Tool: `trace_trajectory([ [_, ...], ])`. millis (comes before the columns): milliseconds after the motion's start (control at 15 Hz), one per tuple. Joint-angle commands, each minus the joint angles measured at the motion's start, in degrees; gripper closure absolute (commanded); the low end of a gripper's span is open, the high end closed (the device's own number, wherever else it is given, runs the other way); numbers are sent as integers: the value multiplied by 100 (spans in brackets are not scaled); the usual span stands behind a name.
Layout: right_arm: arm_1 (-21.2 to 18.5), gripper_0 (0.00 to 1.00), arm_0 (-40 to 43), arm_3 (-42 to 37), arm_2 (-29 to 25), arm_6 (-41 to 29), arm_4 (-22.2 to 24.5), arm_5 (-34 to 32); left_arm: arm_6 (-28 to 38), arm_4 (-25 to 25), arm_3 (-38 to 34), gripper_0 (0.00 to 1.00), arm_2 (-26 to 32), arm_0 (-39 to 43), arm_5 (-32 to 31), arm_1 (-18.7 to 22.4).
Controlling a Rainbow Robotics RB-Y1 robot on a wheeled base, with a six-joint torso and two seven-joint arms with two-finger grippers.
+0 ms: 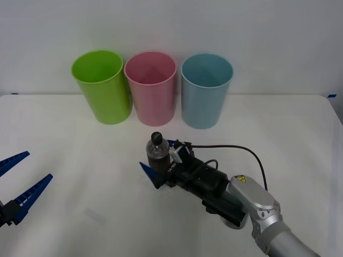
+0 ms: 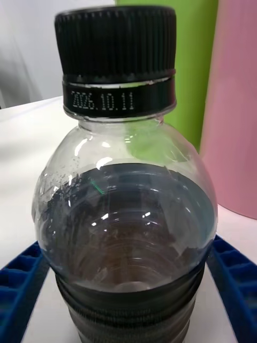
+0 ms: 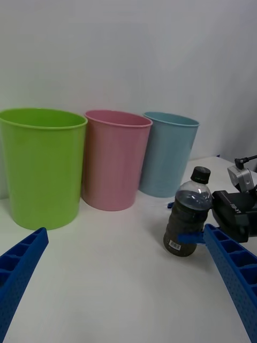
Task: Grasp the object on the table and drop it into the matching bin: aluminum can to the light blue bin, PET bottle to the pink bin.
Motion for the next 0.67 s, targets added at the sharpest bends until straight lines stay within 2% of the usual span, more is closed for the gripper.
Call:
trace_trajectory([
  [67,0,100,9,-1,0,-20,-7,-2,0,0,0,0,0,0,0,0],
  [400,-18,100,35,-80,-9,-11,-51,-64,0,0,0,0,0,0,0,0],
  [667,-308,100,466,-1047,-9,-134,-42,129,0,0,0,0,0,0,0,0],
])
